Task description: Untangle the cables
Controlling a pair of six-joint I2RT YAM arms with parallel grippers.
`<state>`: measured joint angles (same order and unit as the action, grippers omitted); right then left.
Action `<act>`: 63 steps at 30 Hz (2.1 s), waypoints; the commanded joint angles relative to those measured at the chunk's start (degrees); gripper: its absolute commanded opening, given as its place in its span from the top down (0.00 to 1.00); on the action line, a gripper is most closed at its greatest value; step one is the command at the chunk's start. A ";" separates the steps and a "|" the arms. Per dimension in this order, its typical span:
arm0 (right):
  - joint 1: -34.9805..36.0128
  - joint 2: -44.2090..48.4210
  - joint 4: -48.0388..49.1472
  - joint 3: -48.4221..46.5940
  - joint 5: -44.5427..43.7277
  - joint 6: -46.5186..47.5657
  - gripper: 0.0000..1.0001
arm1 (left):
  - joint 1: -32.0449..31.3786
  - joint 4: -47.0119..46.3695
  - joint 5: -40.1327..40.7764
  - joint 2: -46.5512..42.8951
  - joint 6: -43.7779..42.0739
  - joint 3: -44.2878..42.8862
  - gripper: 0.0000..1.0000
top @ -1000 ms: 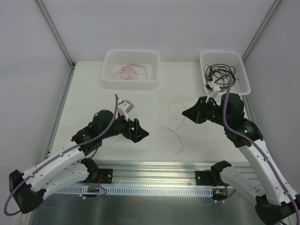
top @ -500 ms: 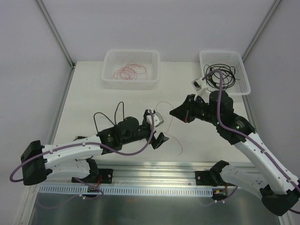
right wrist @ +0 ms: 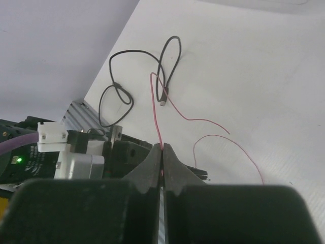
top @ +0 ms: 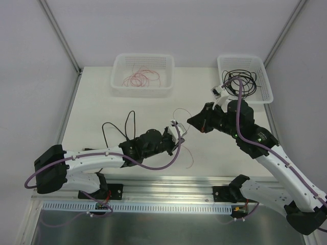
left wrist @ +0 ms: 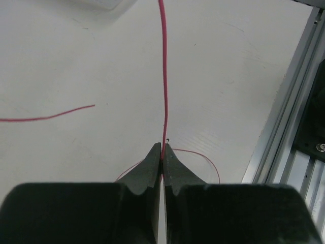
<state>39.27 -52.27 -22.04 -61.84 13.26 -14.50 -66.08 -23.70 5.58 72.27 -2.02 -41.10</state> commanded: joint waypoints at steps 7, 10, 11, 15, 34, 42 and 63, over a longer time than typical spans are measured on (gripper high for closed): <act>0.20 3.58 -5.28 1.20 -10.53 4.57 0.63 | 0.51 10.60 3.82 -3.89 1.85 -8.72 1.00; 0.28 4.72 -9.31 0.32 -11.67 6.24 0.38 | 3.93 13.76 0.85 -5.29 3.78 -11.62 1.00; 0.20 5.24 -10.47 -0.03 -12.46 6.94 0.28 | 4.99 14.73 0.05 -5.47 3.95 -12.50 1.00; 0.28 11.55 -15.30 -0.03 -16.68 10.80 0.11 | 10.70 21.84 -3.73 -5.65 2.55 -18.82 1.00; 0.28 26.34 -20.50 12.45 -20.12 12.74 0.03 | 41.01 33.99 -16.92 19.64 0.88 -76.10 1.00; 0.28 25.64 -18.65 15.26 -17.21 12.13 0.03 | 48.06 33.11 -16.13 39.86 0.79 -92.49 1.00; 0.28 22.21 -17.16 16.85 -15.63 11.60 0.03 | 53.25 32.31 -7.08 33.66 8.08 -63.26 0.01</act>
<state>39.27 -29.19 -41.54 -44.75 -3.90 -2.74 -13.23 10.48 -4.43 119.61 3.86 -107.83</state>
